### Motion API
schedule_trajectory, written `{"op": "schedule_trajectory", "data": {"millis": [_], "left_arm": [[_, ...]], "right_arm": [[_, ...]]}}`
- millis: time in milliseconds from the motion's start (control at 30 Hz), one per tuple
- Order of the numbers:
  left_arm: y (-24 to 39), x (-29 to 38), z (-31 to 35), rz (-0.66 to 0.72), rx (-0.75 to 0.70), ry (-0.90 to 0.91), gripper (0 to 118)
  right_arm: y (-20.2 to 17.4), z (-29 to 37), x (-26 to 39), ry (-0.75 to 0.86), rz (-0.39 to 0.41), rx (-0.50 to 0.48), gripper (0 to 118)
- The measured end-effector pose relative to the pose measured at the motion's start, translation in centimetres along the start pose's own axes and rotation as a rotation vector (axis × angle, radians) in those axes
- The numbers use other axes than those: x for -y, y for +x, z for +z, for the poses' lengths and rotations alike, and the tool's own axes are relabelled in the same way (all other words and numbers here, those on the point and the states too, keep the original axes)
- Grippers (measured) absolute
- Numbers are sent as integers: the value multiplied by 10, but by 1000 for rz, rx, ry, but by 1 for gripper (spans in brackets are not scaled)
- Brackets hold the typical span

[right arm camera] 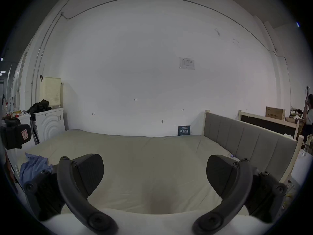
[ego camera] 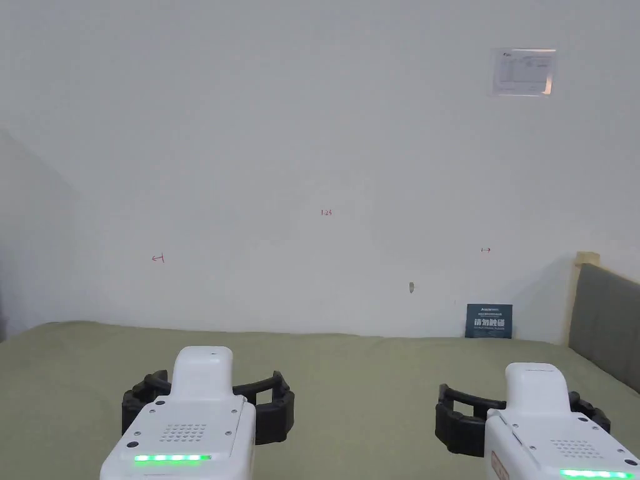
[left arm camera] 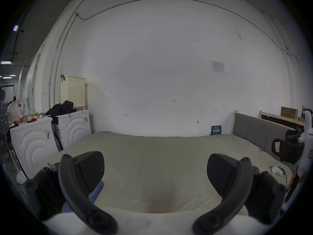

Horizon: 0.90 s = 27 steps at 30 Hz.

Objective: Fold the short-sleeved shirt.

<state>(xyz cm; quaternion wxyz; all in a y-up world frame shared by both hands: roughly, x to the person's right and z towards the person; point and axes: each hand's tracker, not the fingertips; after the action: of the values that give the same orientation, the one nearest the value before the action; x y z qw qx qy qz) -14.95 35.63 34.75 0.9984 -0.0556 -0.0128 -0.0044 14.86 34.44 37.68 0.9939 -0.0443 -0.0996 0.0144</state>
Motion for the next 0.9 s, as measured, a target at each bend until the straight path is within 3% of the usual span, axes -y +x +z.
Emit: {"op": "schedule_trajectory", "data": {"millis": [267, 900], "left_arm": [[1, -5, 7, 8, 22, 8, 118], [-1, -3, 2, 14, 9, -23, 118]], "right_arm": [[-6, 4, 2, 20, 38, -1, 118], [-3, 0, 4, -21, 25, -5, 118]]}}
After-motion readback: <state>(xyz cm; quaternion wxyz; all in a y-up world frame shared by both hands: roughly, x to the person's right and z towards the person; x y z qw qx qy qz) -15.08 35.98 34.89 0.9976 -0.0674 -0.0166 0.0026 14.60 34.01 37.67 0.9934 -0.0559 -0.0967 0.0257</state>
